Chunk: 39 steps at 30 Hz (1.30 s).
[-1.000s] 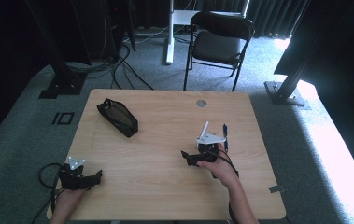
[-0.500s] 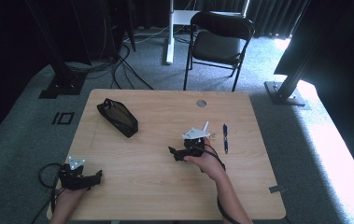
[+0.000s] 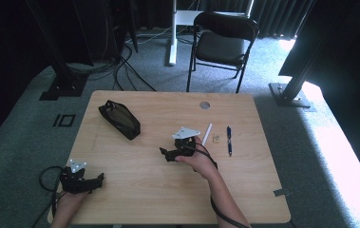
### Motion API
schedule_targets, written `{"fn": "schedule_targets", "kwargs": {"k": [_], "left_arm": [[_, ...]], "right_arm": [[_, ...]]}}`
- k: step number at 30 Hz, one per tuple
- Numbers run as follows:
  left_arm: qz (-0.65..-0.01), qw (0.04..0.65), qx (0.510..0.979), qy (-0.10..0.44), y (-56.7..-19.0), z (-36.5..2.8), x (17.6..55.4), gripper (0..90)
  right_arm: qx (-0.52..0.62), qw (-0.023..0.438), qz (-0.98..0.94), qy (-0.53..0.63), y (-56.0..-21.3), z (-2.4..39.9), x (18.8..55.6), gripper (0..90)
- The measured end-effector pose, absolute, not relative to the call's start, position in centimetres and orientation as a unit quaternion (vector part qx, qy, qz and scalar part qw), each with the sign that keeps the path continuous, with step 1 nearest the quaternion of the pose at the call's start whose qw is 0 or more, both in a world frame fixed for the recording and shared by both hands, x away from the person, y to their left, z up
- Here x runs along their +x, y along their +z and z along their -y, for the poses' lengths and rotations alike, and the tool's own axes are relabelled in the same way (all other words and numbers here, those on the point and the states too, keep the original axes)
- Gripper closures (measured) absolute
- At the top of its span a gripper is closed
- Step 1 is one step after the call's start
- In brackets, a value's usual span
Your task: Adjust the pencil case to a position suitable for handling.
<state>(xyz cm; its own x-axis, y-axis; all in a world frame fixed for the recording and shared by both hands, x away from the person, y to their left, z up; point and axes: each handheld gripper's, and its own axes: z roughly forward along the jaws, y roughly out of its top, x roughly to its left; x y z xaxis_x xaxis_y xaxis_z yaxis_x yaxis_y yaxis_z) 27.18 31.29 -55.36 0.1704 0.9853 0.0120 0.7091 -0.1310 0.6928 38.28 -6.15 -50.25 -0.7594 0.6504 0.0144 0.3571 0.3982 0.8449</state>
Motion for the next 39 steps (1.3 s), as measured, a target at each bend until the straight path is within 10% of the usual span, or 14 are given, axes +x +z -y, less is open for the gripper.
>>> {"fn": "schedule_targets", "kwargs": {"k": [39], "left_arm": [[-0.596, 0.282, 0.711, 0.245, -55.4, -31.3, 27.2, 0.4]], "right_arm": [[0.28, 0.161, -0.819, 0.474, -50.6, -3.5, 41.8, 35.2]]}}
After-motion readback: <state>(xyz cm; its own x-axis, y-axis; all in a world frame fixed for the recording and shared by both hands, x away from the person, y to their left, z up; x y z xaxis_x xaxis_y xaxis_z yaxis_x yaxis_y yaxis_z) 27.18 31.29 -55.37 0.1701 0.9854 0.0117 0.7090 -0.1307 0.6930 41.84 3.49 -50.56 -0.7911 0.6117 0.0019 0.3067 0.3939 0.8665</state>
